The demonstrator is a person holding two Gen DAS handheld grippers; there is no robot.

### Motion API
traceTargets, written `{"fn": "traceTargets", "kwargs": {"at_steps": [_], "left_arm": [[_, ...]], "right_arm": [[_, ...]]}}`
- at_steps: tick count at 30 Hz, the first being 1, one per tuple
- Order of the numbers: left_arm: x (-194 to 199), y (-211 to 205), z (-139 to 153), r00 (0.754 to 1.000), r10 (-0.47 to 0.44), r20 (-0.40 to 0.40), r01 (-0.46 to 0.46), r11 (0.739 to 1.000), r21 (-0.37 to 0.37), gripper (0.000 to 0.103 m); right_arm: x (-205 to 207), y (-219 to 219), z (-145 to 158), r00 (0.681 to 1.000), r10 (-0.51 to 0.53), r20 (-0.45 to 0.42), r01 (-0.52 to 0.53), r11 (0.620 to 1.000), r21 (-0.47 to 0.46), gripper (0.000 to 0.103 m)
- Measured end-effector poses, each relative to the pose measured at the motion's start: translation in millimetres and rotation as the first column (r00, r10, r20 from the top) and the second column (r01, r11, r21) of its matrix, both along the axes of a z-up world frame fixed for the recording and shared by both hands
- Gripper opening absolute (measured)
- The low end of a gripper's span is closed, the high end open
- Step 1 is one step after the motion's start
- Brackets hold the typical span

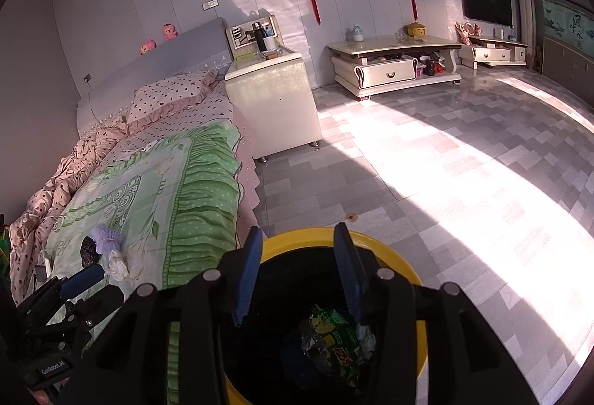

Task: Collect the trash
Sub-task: 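Open both tools over the bin to drop the glove and bag, then move both tools back over the bed toward the black plastic bags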

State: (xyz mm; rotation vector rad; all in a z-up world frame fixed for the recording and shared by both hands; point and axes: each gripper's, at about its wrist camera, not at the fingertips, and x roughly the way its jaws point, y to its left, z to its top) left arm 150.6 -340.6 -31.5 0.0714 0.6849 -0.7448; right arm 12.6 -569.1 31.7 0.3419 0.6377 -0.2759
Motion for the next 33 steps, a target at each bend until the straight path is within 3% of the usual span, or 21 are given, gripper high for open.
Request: {"fn": "traceTargets", "kwargs": {"at_steps": [8, 16, 25, 33], "left_arm": [[9.4, 67.1, 11.3, 0.994, 0.104, 0.030, -0.104, 0.995, 0.009, 0.067], [22.2, 144.1, 12.3, 0.971, 0.230, 0.058, -0.232, 0.972, 0.032, 0.068], [42.6, 255.5, -10.0, 0.918, 0.395, 0.038, -0.397, 0.914, 0.081, 0.068], [61.7, 345.0, -49.2, 0.858, 0.513, -0.018, -0.507, 0.852, 0.132, 0.068]], "right_arm": [[9.5, 51.3, 20.3, 0.994, 0.103, 0.031, -0.102, 0.995, -0.015, 0.041], [22.9, 119.1, 37.7, 0.969, 0.240, 0.057, -0.239, 0.971, -0.024, 0.042], [38.0, 199.6, 40.9, 0.910, 0.411, 0.062, -0.411, 0.912, -0.010, 0.046], [50.6, 273.9, 16.4, 0.832, 0.555, 0.016, -0.555, 0.831, 0.034, 0.047]]}}
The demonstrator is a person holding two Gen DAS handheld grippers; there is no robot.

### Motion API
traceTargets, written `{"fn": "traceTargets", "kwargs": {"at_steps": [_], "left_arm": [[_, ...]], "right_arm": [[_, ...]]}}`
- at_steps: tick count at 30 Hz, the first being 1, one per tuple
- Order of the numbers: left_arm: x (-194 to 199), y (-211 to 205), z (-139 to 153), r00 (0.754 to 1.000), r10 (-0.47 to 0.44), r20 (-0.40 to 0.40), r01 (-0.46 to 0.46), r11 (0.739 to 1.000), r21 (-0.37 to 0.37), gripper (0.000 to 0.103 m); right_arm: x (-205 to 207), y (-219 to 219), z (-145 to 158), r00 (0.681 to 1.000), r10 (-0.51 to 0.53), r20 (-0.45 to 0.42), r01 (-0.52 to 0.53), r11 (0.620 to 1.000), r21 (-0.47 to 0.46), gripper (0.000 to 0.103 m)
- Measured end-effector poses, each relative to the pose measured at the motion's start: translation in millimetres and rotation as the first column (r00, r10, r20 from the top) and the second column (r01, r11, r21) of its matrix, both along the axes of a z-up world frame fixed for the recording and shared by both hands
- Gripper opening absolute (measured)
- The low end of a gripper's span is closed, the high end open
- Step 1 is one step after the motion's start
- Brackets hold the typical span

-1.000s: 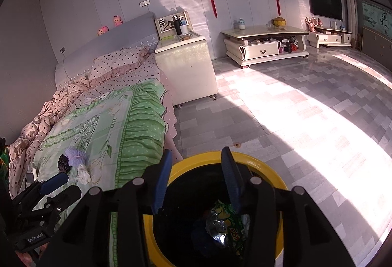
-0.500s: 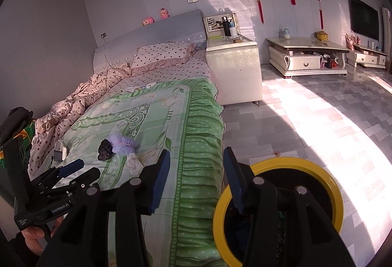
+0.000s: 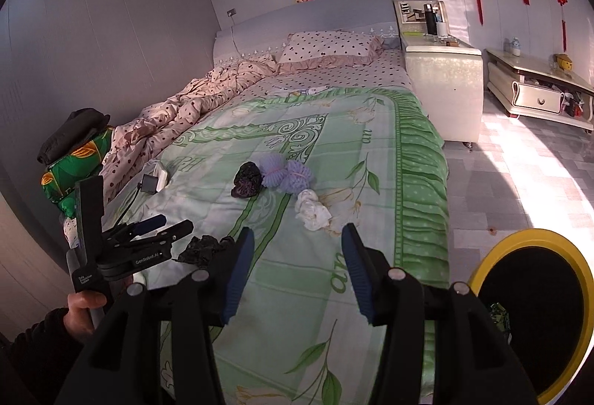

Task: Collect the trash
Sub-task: 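Move both tools back over the bed toward the black plastic bags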

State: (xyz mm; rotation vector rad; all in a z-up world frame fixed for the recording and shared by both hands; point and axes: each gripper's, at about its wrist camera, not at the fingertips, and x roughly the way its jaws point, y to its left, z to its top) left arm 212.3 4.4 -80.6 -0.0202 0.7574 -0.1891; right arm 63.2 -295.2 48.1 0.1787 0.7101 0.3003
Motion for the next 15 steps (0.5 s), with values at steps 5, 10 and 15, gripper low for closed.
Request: {"fn": "traceTargets", "kwargs": {"at_steps": [5, 10, 15], "left_arm": [[8.5, 35.1, -28.6, 0.997, 0.059, -0.053, -0.060, 0.998, -0.016, 0.068], [17.6, 50.6, -54.1, 0.991, 0.083, -0.106, -0.086, 0.996, -0.027, 0.068], [26.2, 56.6, -70.7, 0.986, 0.081, -0.142, -0.089, 0.995, -0.045, 0.067]], "right_arm": [[4.6, 44.3, -26.1, 0.994, 0.091, -0.063, -0.091, 0.996, -0.002, 0.047], [7.8, 83.8, -57.4, 0.976, 0.169, -0.138, -0.169, 0.986, 0.010, 0.047], [12.8, 115.1, -83.3, 0.953, 0.225, -0.205, -0.228, 0.974, 0.007, 0.047]]}}
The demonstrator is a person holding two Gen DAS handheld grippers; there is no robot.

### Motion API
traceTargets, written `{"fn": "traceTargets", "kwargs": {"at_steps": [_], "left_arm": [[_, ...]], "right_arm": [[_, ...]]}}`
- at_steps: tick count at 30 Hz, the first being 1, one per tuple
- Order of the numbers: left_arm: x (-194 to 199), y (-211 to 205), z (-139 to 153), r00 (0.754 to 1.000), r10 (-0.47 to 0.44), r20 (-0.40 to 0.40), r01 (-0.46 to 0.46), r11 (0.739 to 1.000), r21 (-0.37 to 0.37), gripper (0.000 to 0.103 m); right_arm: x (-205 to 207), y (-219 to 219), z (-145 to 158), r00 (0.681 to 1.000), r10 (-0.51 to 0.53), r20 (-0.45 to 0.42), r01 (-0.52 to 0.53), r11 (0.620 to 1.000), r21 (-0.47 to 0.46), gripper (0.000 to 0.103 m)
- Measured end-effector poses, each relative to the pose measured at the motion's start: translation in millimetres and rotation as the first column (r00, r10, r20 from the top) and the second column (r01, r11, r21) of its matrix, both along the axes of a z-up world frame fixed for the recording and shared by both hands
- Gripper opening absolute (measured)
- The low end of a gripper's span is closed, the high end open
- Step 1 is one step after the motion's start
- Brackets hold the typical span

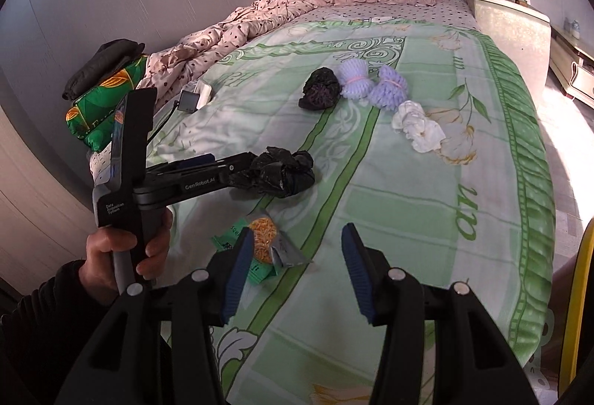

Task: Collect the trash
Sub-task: 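Move both tools back over the bed toward the black plastic bags, then grasp the black plastic bags with the left tool while the right tool grasps the green snack packet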

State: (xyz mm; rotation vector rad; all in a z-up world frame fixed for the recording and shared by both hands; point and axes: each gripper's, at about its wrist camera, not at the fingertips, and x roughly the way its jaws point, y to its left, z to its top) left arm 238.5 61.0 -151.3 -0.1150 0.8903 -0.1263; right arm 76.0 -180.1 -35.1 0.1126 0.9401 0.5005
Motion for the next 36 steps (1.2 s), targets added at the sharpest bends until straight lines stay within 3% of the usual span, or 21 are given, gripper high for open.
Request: {"fn": "traceTargets", "kwargs": {"at_steps": [11, 17, 22, 29, 34, 36], "left_arm": [[20.8, -3.5, -22.3, 0.998, -0.023, -0.054, 0.021, 0.999, -0.050, 0.066], [27.9, -5.1, -32.0, 0.997, -0.033, -0.073, 0.028, 0.997, -0.072, 0.055], [30.1, -6.9, -34.8, 0.996, -0.056, -0.069, 0.050, 0.995, -0.086, 0.037], [29.7, -16.1, -36.4, 0.995, -0.088, -0.044, 0.085, 0.995, -0.058, 0.021], [29.3, -14.4, -35.9, 0.996, -0.082, -0.029, 0.080, 0.995, -0.059, 0.012], [28.3, -15.4, -34.0, 0.996, -0.084, -0.022, 0.083, 0.995, -0.051, 0.010]], "right_arm": [[11.4, 43.6, -32.5, 0.995, 0.086, -0.059, -0.087, 0.996, -0.019, 0.047], [22.2, 60.6, -50.7, 0.990, 0.111, -0.086, -0.115, 0.992, -0.046, 0.047], [26.1, 64.8, -59.8, 0.987, 0.125, -0.100, -0.131, 0.990, -0.055, 0.046], [28.4, 69.7, -74.4, 0.983, 0.136, -0.120, -0.148, 0.985, -0.094, 0.036], [29.7, 65.5, -74.8, 0.985, 0.126, -0.121, -0.137, 0.987, -0.086, 0.011], [29.6, 63.9, -73.9, 0.985, 0.123, -0.118, -0.133, 0.988, -0.080, 0.009]]}}
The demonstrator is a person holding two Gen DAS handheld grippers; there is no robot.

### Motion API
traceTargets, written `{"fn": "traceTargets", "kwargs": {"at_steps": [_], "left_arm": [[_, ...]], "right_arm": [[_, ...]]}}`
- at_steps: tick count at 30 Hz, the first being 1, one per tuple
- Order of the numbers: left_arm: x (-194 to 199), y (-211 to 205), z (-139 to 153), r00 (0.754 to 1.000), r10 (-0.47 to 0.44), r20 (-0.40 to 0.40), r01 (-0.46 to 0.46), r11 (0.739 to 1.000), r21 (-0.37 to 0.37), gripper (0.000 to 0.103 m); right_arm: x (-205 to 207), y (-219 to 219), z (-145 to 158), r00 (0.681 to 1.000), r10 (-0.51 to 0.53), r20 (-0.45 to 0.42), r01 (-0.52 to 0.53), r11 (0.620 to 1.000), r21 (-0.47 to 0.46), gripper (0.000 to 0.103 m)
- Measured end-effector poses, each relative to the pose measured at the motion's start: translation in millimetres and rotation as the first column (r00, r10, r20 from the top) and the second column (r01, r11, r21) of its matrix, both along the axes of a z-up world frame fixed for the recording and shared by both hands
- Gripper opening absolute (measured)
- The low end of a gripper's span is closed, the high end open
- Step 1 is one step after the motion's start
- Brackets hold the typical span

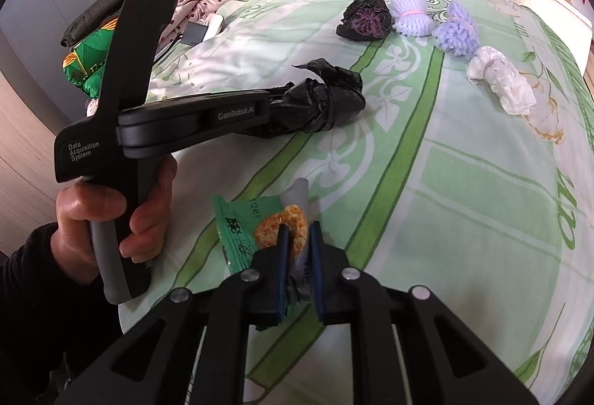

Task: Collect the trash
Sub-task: 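Grasp the black plastic bags with the left tool while the right tool grasps the green snack packet, then carry the black bags and green snack packet over to the bin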

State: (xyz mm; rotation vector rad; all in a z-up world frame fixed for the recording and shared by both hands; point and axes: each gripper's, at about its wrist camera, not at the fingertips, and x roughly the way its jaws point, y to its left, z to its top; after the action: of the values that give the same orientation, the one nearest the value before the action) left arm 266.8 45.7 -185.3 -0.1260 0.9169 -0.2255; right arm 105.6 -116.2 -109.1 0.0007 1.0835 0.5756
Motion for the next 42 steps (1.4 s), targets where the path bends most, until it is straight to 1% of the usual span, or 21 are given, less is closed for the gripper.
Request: {"fn": "traceTargets", "kwargs": {"at_steps": [2, 4, 8, 15, 21, 25, 31, 37, 42], "left_arm": [[-0.9, -0.8, 2.2, 1.000, 0.001, 0.005, -0.001, 1.000, 0.003, 0.010], [-1.8, 0.2, 5.9, 1.000, 0.003, 0.006, -0.003, 1.000, -0.010, 0.009], [-5.3, 2.1, 17.3, 1.000, 0.010, 0.021, -0.009, 1.000, -0.018, 0.009], [-15.6, -5.0, 41.5, 0.998, 0.005, 0.057, -0.004, 1.000, -0.013, 0.009], [-28.7, -26.0, 73.2, 0.994, -0.017, 0.108, 0.019, 1.000, -0.013, 0.009], [-39.5, -48.1, 100.3, 0.987, -0.045, 0.152, 0.045, 0.999, 0.000, 0.009], [-56.9, -86.7, 142.3, 0.973, -0.088, 0.212, 0.091, 0.996, -0.003, 0.009], [-68.8, -129.7, 178.0, 0.957, -0.136, 0.255, 0.143, 0.990, -0.008, 0.009], [-81.4, -172.1, 204.9, 0.936, -0.193, 0.294, 0.204, 0.979, -0.008, 0.009]], "right_arm": [[-1.5, -0.3, 3.0, 1.000, 0.004, 0.011, -0.004, 1.000, 0.001, 0.008], [-4.6, -1.7, 7.3, 1.000, 0.005, 0.021, -0.005, 1.000, 0.003, 0.008], [-9.9, -12.9, 16.3, 1.000, -0.009, 0.030, 0.008, 1.000, 0.025, 0.007], [-22.8, -54.4, 40.4, 0.994, -0.087, 0.067, 0.084, 0.995, 0.050, 0.007], [-33.3, -100.1, 66.7, 0.976, -0.183, 0.116, 0.175, 0.982, 0.076, 0.007], [-41.0, -133.1, 93.0, 0.954, -0.250, 0.168, 0.233, 0.966, 0.114, 0.007], [-47.6, -178.6, 133.0, 0.913, -0.330, 0.242, 0.297, 0.941, 0.162, 0.007], [-58.2, -225.3, 171.7, 0.860, -0.409, 0.306, 0.365, 0.911, 0.192, 0.007], [-72.0, -267.0, 201.9, 0.804, -0.481, 0.350, 0.432, 0.876, 0.214, 0.007]]}}
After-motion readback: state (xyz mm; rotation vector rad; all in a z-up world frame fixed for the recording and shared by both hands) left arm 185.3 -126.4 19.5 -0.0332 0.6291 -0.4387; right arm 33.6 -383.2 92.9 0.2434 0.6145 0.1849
